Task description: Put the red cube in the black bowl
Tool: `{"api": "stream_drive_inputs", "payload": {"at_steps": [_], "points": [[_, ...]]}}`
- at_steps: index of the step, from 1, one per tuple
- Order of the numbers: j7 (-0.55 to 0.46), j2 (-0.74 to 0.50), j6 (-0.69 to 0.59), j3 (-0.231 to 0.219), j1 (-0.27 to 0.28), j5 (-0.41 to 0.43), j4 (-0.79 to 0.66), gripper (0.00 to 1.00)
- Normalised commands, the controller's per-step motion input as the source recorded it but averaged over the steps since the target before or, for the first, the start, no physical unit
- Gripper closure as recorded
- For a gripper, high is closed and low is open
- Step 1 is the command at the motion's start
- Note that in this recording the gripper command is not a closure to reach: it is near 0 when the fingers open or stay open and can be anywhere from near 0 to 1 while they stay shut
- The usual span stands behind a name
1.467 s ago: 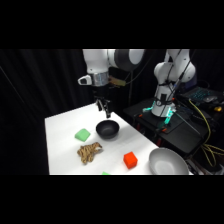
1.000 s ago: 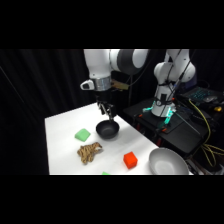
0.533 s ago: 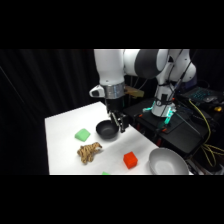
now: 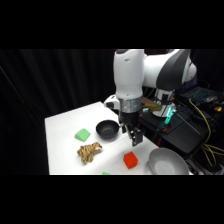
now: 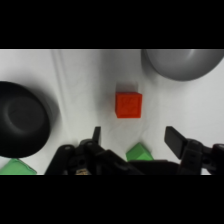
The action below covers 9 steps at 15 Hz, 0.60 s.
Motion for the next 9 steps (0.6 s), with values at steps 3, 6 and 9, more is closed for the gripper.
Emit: {"api": "stream_drive_inputs", "payload": {"at_steps": [3,6,9], "points": [[0.26,0.28,0.31,-0.048,0.092,-0.165,0.09,0.0],[0.21,0.24,0.22,-0.104,0.118,-0.127,0.12,0.0],[0.16,0.16,0.17,-0.104,0.144,-0.043,0.1,0.0]]}}
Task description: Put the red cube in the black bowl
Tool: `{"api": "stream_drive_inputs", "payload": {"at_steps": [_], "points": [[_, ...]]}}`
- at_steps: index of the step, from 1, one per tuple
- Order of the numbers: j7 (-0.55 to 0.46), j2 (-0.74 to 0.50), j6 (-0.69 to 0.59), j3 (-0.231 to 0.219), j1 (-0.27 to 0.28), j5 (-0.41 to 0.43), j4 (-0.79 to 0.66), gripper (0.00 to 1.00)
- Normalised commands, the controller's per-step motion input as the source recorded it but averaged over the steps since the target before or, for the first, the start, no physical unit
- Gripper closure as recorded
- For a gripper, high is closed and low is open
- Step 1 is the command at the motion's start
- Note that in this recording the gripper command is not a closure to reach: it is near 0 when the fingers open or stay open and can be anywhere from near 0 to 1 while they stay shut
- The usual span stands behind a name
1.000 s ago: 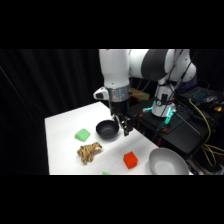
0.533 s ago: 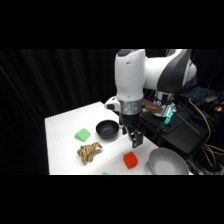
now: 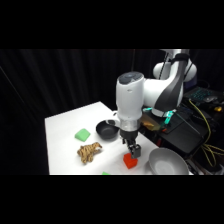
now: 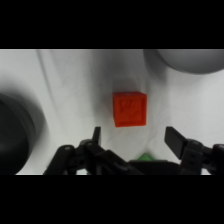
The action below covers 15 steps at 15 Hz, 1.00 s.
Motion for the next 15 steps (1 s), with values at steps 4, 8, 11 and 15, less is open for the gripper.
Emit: {"api": "stream_drive_inputs", "payload": {"at_steps": [4,8,11,15], "points": [[0.17,0.13,0.16,-0.134,0.157,-0.076,0.09,0.0],[0.07,0.13,0.16,-0.104,0.102,-0.013,0.07,0.0],[0.09,0.12,0.13,-0.084,0.147,-0.004,0.1,0.0],[0.09,0.13,0.13,-0.088,0.154,-0.001,0.09,0.0]]}}
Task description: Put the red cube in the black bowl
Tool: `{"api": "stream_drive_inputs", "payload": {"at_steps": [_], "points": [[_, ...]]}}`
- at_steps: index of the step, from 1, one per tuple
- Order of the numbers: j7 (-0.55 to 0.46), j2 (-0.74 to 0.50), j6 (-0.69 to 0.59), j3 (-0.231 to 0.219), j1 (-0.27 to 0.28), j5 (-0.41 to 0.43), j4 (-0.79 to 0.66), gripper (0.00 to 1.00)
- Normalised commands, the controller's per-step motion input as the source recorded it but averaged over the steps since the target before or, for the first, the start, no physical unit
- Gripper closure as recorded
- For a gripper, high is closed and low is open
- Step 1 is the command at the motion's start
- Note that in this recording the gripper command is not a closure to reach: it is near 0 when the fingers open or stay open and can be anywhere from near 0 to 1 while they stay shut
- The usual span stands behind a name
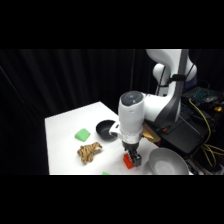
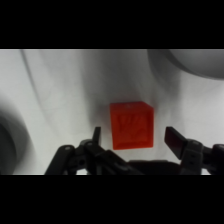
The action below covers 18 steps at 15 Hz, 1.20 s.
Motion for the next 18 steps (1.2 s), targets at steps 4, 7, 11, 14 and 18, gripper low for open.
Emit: {"api": "stream_drive_inputs", "payload": {"at_steps": [4,7,11,14,18], "points": [[0.02,0.14,0.11,-0.081,0.107,0.033,0.1,0.0],[-0.01,0.11,0.1,-0.118,0.1,0.015,0.12,1.0],[-0.01,-0.12,0.0,-0.119,0.103,-0.004,0.0,1.0],[-0.01,-0.52,-0.24,-0.071,0.095,-0.021,-0.22,1.0],[-0.1,-0.65,-0.44,-0.009,-0.046,-0.021,-0.21,1.0]]}}
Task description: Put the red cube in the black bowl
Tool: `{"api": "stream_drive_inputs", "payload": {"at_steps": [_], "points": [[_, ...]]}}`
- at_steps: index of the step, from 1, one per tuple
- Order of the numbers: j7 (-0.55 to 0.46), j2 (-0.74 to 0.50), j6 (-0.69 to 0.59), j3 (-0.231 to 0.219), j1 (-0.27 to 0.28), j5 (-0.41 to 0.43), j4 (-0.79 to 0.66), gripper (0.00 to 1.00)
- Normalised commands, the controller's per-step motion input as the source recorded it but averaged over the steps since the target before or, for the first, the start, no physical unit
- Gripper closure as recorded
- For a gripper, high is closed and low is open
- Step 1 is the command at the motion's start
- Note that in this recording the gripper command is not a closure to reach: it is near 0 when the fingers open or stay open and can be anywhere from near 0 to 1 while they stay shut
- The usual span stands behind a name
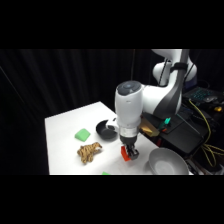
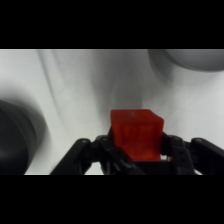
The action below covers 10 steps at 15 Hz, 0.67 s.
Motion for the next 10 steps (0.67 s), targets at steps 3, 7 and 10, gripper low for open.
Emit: {"api": "stream_drive_inputs", "payload": {"at_steps": [3,7,10], "points": [[-0.29,-0.45,-0.31,0.026,-0.22,-0.021,-0.15,1.0],[-0.5,-0.25,-0.07,-0.031,-0.331,0.037,-0.16,1.0],[-0.47,-0.16,-0.02,-0.066,-0.285,0.077,-0.13,1.0]]}}
